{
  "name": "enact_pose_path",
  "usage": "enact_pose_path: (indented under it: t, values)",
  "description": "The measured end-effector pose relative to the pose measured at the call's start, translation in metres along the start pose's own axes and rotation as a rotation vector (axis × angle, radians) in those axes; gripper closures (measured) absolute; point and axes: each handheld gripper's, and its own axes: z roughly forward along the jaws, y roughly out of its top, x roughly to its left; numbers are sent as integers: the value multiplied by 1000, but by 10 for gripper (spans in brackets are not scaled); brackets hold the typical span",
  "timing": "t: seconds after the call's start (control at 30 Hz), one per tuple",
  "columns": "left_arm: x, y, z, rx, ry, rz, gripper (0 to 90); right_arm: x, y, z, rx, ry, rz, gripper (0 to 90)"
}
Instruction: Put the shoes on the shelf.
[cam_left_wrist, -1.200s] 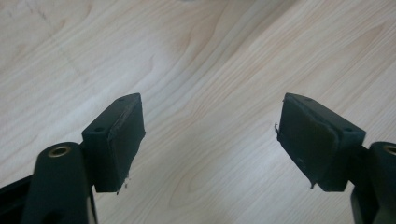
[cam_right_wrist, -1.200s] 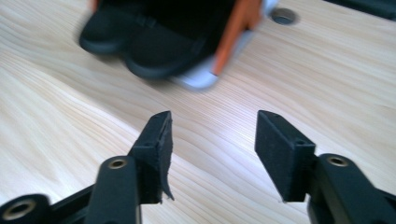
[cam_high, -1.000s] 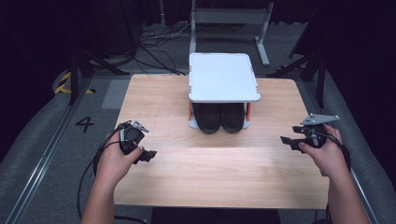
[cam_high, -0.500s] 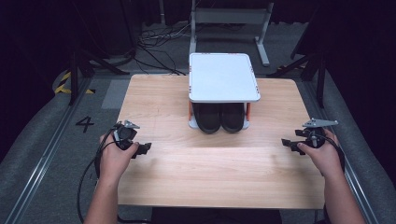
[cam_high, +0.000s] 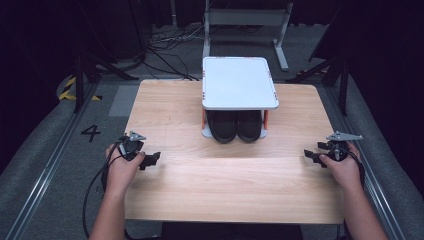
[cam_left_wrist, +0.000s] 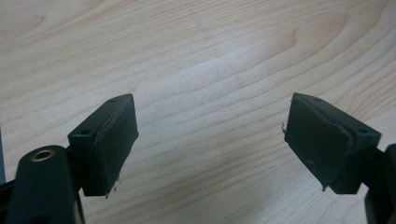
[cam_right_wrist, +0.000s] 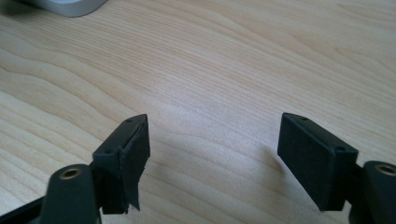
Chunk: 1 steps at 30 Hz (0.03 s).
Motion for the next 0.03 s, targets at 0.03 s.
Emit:
enact_pose_path:
  t: [0.03]
  values:
    - [1, 0, 0, -5, -7, -15, 193, 1, 0, -1, 1, 6, 27, 283]
